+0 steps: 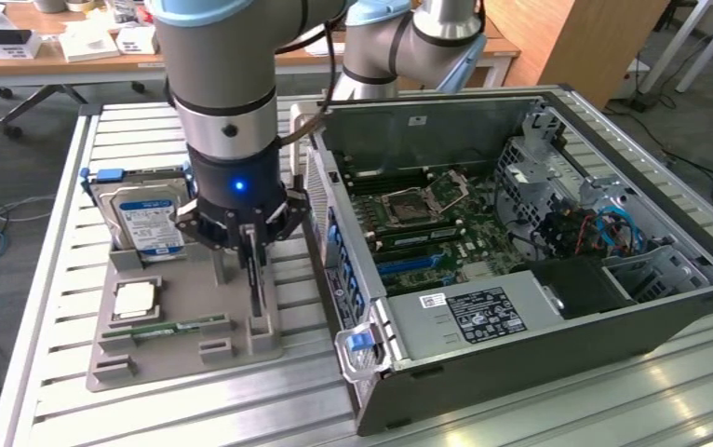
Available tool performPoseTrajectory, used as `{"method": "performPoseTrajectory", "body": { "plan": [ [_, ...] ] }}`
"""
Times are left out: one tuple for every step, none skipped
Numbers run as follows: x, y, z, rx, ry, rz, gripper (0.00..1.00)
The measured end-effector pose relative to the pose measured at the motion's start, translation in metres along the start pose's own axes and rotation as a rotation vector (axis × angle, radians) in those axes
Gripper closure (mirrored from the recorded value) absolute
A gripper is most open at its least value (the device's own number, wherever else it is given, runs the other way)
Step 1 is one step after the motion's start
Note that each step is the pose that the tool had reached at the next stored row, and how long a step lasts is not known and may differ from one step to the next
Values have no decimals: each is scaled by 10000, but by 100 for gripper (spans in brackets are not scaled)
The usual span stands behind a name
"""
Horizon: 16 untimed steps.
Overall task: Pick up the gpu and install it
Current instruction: 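Pick up the gpu and move the gpu toward the slot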
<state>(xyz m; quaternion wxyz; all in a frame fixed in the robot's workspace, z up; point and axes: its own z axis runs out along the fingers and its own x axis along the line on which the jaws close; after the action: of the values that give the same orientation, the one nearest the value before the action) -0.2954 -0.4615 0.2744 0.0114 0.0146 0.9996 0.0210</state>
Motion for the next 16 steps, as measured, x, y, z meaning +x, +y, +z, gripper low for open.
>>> {"method": "performPoseTrajectory", "body": {
  "plan": [
    [0,1,-23,0,0,0,74],
    [-1,2,-45,0,0,0,74],
    [-1,3,-67,0,1,0,74],
    [-2,4,-90,0,0,0,74],
    [-2,5,-112,0,1,0,74],
    [-3,6,-135,0,0,0,74],
    [-3,7,-155,0,0,0,74],
    [-4,7,-176,-1,0,1,74],
    [-4,8,-197,0,0,0,74],
    [-5,9,-216,0,0,0,74],
    [-5,10,-234,0,0,0,74],
    [-5,11,-253,0,1,0,74],
    [-6,11,-271,0,1,0,74],
    [-6,12,-289,0,1,0,74],
    [-7,13,-306,0,0,0,74],
    [-7,14,-323,-1,0,0,74]
  ]
}}
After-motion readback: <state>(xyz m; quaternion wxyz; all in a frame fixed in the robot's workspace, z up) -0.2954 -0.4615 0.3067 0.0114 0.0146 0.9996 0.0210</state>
